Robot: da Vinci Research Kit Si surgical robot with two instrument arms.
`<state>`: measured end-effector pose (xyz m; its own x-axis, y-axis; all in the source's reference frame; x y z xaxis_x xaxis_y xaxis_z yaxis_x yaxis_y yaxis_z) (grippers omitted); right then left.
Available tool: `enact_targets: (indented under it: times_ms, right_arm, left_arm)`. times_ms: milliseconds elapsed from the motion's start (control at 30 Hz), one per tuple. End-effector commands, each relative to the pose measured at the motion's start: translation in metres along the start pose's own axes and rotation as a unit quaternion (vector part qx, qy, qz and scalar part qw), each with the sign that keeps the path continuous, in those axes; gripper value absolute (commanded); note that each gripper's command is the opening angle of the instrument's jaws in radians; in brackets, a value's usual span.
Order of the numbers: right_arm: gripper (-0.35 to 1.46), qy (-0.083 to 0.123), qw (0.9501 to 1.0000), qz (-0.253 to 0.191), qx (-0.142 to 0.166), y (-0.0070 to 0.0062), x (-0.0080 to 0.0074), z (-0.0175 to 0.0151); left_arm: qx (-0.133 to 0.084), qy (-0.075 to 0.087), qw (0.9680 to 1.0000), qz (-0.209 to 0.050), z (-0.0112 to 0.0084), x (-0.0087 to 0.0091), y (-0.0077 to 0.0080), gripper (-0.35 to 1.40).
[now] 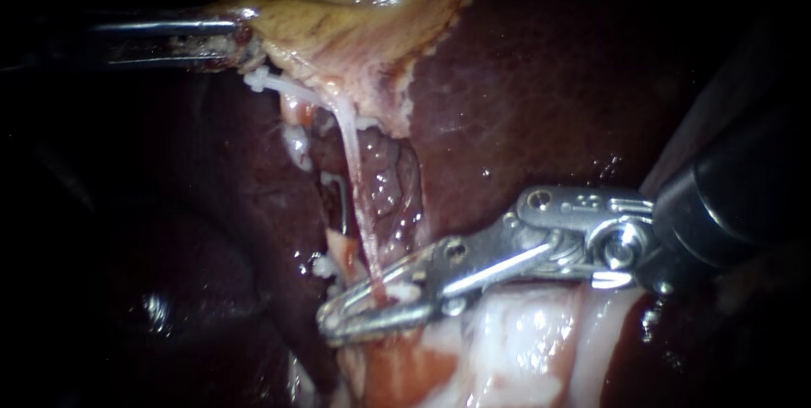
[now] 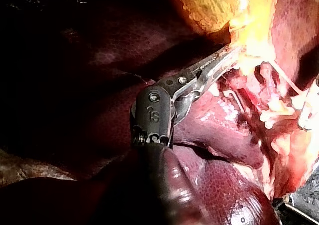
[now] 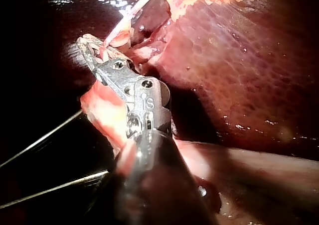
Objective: Clipping first clip right tube
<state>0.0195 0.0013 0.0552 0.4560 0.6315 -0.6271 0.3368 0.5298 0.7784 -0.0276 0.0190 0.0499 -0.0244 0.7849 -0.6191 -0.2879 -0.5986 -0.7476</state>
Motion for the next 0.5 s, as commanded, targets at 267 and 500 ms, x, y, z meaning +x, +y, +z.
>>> enact_targets:
  times_ms: [267, 500]
  right_arm:
    - [-0.35, 0.0, 1.0, 0.003, -0.001, 0.0002, -0.0002, -0.0002]
    - [-0.35, 0.0, 1.0, 0.003, -0.001, 0.0002, -0.0002, -0.0003]
  left_arm:
    - [0.0, 0.0, 1.0, 0.0, 0.0, 0.0, 0.0, -0.35]
    - [0.0, 0.0, 1.0, 0.0, 0.0, 0.0, 0.0, -0.35]
